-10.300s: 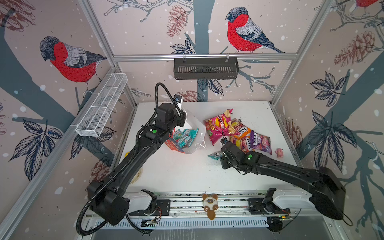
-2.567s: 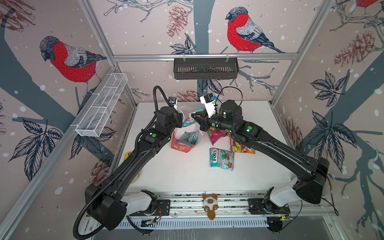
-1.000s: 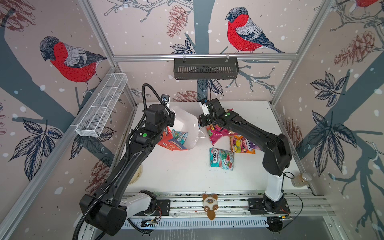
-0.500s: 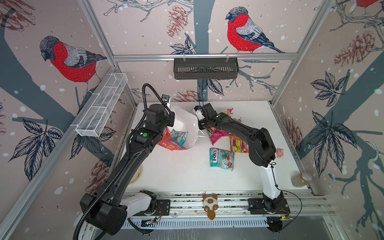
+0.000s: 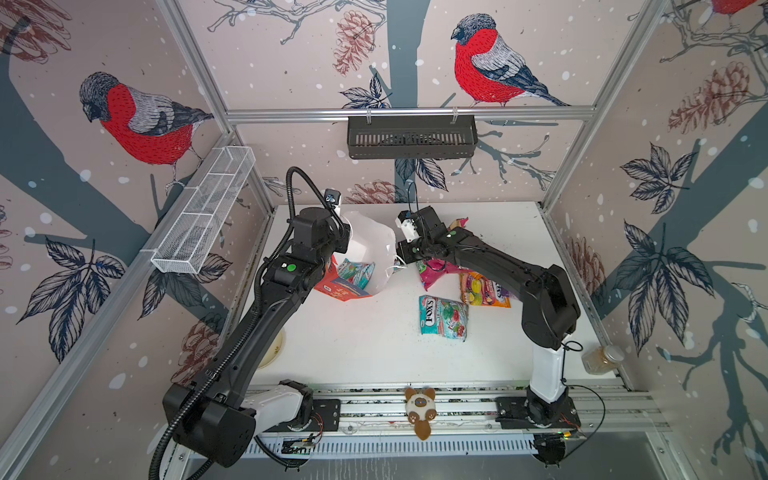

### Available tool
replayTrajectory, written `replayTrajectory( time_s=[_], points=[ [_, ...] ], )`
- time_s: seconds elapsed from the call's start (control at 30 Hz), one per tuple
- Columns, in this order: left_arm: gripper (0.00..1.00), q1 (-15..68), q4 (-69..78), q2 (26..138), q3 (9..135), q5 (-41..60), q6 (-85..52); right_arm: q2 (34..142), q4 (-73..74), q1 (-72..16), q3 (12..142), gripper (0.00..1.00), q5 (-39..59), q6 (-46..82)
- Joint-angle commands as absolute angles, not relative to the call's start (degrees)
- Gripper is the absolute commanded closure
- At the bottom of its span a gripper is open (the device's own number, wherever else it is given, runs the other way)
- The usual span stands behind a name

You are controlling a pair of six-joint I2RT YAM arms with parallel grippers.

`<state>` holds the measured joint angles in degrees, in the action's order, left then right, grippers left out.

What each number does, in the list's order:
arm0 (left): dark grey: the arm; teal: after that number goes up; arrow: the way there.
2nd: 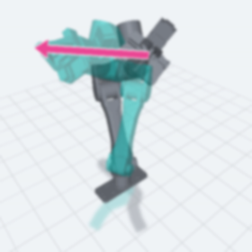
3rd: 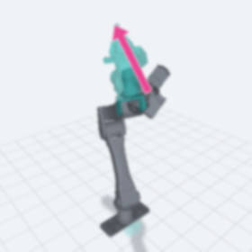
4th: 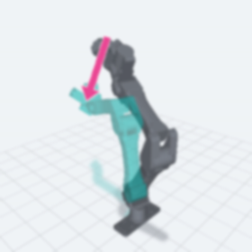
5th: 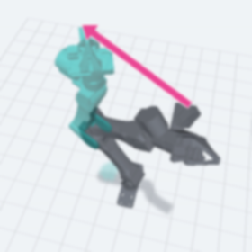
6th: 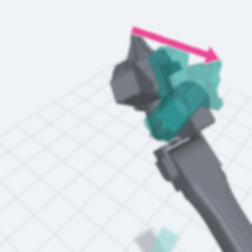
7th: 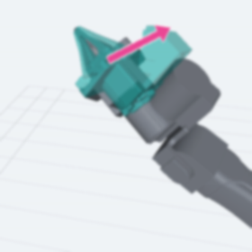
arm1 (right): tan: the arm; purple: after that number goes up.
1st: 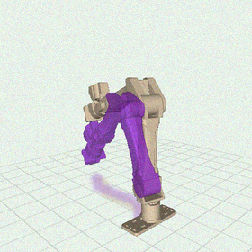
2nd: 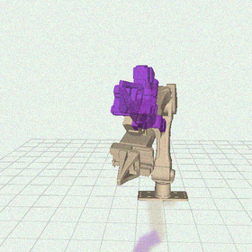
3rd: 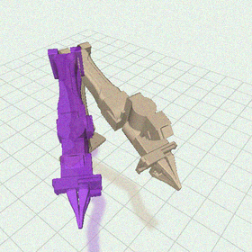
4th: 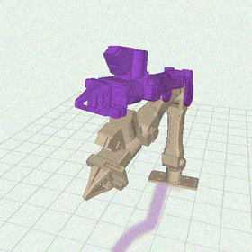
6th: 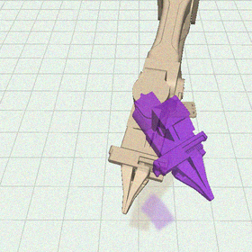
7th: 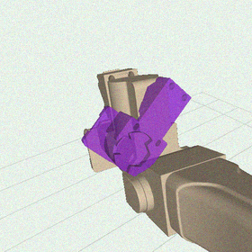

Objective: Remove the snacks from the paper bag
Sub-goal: 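Carry the teal packet toward the pink Lay's packet and lower it, then lower the teal packet onto the table beside the bag and open the right gripper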

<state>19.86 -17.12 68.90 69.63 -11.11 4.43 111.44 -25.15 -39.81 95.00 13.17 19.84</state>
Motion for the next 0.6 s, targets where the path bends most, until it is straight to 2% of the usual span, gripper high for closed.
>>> replayTrajectory(
  time_s=[0.0, 0.2, 0.57],
  points=[
    [1.0, 19.71, -14.57, 68.65, 69.57, -10.37, 4.74, 110.59, -29.08, -39.97, 96.51, 1.0, 11.0, 21.91],
    [1.0, 19.7, -14.66, 68.41, 69.44, -10.28, 4.83, 115.22, -42.79, -41.31, 104.24, 1.0, 8.87, 23.41],
    [1.0, 19.6, -13.94, 68.59, 69.15, -9.78, 4.66, 110.39, -47.78, -45.55, 102.57, 1.0, 5.45, 26.17]
  ],
)
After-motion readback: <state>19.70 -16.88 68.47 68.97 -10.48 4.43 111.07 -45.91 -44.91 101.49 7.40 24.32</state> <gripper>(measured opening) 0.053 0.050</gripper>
